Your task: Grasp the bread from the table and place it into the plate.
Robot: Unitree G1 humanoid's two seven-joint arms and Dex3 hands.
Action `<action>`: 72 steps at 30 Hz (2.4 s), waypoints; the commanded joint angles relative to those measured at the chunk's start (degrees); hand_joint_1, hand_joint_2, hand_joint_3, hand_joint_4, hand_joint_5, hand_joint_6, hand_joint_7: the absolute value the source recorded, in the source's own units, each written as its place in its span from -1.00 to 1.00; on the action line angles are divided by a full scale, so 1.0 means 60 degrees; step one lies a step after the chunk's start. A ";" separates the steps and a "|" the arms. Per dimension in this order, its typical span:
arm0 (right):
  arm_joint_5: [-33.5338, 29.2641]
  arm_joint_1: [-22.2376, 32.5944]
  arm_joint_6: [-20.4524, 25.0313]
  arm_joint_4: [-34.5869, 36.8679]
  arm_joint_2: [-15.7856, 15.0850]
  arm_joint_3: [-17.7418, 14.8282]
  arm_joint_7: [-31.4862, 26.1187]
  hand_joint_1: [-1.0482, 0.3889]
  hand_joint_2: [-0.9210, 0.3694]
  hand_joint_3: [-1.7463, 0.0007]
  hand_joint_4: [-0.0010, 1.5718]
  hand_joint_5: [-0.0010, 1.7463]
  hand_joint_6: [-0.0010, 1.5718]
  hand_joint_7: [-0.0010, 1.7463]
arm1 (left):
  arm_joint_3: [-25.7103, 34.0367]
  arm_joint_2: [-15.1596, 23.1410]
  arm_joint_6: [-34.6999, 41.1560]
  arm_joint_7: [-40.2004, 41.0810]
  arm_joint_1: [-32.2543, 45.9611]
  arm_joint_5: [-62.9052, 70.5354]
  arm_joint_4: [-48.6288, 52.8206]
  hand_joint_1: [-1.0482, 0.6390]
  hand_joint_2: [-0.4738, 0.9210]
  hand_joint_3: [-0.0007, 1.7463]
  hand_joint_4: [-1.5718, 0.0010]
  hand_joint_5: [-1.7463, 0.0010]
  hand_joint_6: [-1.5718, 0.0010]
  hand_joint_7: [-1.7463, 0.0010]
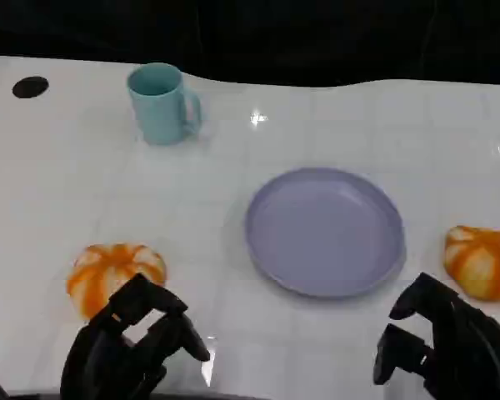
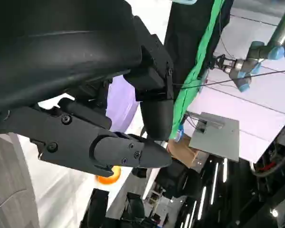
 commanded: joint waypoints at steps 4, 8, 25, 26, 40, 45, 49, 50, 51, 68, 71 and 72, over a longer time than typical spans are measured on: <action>0.0023 -0.0025 -0.0049 -0.0076 -0.0087 -0.0043 -0.0005 -0.28 -1.00 0.42 -0.06 1.00 -0.42 1.00 | 0.0044 0.0091 -0.0115 -0.0040 0.0000 0.0087 -0.0039 -0.39 1.00 -0.72 0.19 -0.96 0.29 -0.56; 0.0069 -0.0047 -0.0076 -0.0021 -0.0066 -0.0063 0.0036 -0.28 -1.00 0.42 -0.06 1.00 -0.42 1.00 | 0.0066 0.0092 -0.0143 -0.0115 -0.0036 0.0035 0.0030 -0.39 1.00 -0.72 0.19 -0.96 0.30 -0.56; -0.0093 0.0007 -0.0107 -0.0149 -0.0045 0.0046 -0.0074 -0.28 -1.00 0.41 -0.08 1.00 -0.44 1.00 | 0.0059 0.0189 -0.0572 -0.0091 -0.0040 0.0360 -0.0012 -0.38 1.00 -0.69 0.26 -0.78 0.25 -0.26; -0.0094 0.0003 -0.0084 -0.0157 -0.0054 0.0051 -0.0083 -0.28 -1.00 0.41 -0.08 1.00 -0.44 1.00 | 0.0043 0.0238 -0.0621 -0.0086 -0.0049 0.0446 -0.0042 -0.37 1.00 -0.68 0.27 -0.74 0.25 -0.17; -0.0031 -0.0030 -0.0135 -0.0068 -0.0058 0.0053 0.0014 -0.29 -1.00 0.42 -0.08 1.00 -0.43 1.00 | -0.0256 0.0913 -0.2119 0.1014 0.0098 0.2868 -0.0657 -0.42 1.00 -0.79 0.37 0.28 0.24 1.00; -0.0044 -0.0012 -0.0147 -0.0085 -0.0054 0.0065 -0.0006 -0.30 -1.00 0.42 -0.07 1.00 -0.42 1.00 | -0.0355 0.1139 -0.2394 0.1591 0.0176 0.3666 -0.1067 -0.42 1.00 -0.81 0.41 0.35 0.30 1.00; -0.0035 -0.0006 -0.0122 -0.0106 -0.0054 0.0067 -0.0032 -0.30 -1.00 0.42 -0.06 1.00 -0.41 1.00 | -0.0388 0.1478 -0.2560 0.2040 0.0165 0.4416 -0.1291 -0.41 1.00 -0.79 0.45 0.37 0.34 1.00; -0.0042 -0.0002 -0.0118 -0.0117 -0.0061 0.0071 -0.0035 -0.30 -1.00 0.42 -0.06 1.00 -0.41 1.00 | -0.0415 0.1524 -0.2602 0.2161 0.0173 0.4568 -0.1330 -0.40 1.00 -0.79 0.46 0.37 0.35 1.00; -0.0045 0.0005 -0.0087 -0.0146 -0.0065 0.0073 -0.0059 -0.30 -1.00 0.42 -0.06 1.00 -0.41 1.00 | -0.0452 0.1576 -0.2590 0.2282 0.0199 0.4736 -0.1400 -0.38 1.00 -0.80 0.48 0.38 0.36 1.00; 0.0000 0.0064 -0.0089 -0.0223 -0.0030 0.0089 -0.0104 -0.27 -1.00 0.41 -0.06 1.00 -0.41 1.00 | -0.0833 0.2449 -0.2251 0.3806 0.0495 0.7187 -0.2676 -0.34 1.00 -0.93 0.71 0.55 0.56 1.00; -0.0038 0.0052 -0.0073 -0.0215 -0.0032 0.0102 -0.0140 -0.28 -1.00 0.40 -0.05 1.00 -0.41 1.00 | -0.0841 0.2634 -0.2379 0.4078 0.0425 0.7634 -0.2750 -0.33 1.00 -0.94 0.72 0.55 0.58 1.00; -0.0055 0.0048 -0.0079 -0.0206 -0.0030 0.0106 -0.0153 -0.28 -1.00 0.40 -0.05 1.00 -0.40 1.00 | -0.0846 0.2690 -0.2389 0.4168 0.0411 0.7788 -0.2784 -0.34 1.00 -0.94 0.73 0.56 0.60 1.00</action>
